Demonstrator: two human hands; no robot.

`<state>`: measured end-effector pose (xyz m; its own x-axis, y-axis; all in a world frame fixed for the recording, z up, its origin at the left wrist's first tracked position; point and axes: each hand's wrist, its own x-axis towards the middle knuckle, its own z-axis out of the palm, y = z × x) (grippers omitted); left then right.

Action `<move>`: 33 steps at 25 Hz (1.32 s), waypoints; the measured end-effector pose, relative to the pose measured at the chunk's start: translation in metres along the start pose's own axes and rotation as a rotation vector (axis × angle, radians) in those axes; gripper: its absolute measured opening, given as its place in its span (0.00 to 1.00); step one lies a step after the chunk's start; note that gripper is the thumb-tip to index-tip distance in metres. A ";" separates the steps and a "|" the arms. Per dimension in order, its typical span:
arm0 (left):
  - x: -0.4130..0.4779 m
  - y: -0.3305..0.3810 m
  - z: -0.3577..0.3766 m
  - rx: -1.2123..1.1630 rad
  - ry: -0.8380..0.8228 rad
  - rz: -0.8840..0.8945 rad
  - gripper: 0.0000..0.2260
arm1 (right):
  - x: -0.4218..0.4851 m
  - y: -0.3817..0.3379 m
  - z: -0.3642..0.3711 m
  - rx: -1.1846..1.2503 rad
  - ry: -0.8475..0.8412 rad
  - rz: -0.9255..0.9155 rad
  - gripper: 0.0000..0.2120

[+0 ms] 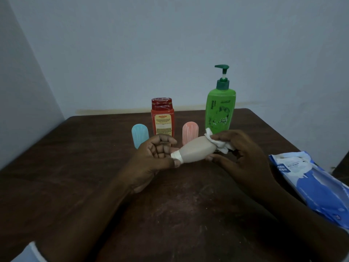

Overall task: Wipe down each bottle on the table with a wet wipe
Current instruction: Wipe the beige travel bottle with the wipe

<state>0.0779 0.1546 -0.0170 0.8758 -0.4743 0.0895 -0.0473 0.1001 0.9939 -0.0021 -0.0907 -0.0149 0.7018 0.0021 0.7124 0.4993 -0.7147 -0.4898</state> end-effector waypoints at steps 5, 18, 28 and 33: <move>-0.005 -0.009 0.016 0.075 -0.083 -0.041 0.25 | -0.006 -0.005 0.011 -0.150 0.032 -0.060 0.20; -0.008 -0.004 0.029 -0.384 -0.063 -0.116 0.29 | -0.013 -0.021 0.009 0.040 -0.070 -0.111 0.13; -0.010 0.000 0.032 -0.340 -0.020 -0.084 0.28 | -0.016 -0.020 0.014 0.055 -0.169 -0.144 0.11; -0.008 0.000 0.026 -0.498 -0.216 -0.211 0.24 | -0.013 -0.018 0.010 0.042 0.101 -0.128 0.08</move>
<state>0.0590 0.1358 -0.0159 0.7212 -0.6914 -0.0436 0.3951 0.3588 0.8456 -0.0151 -0.0713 -0.0204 0.5772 0.0192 0.8164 0.6037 -0.6832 -0.4108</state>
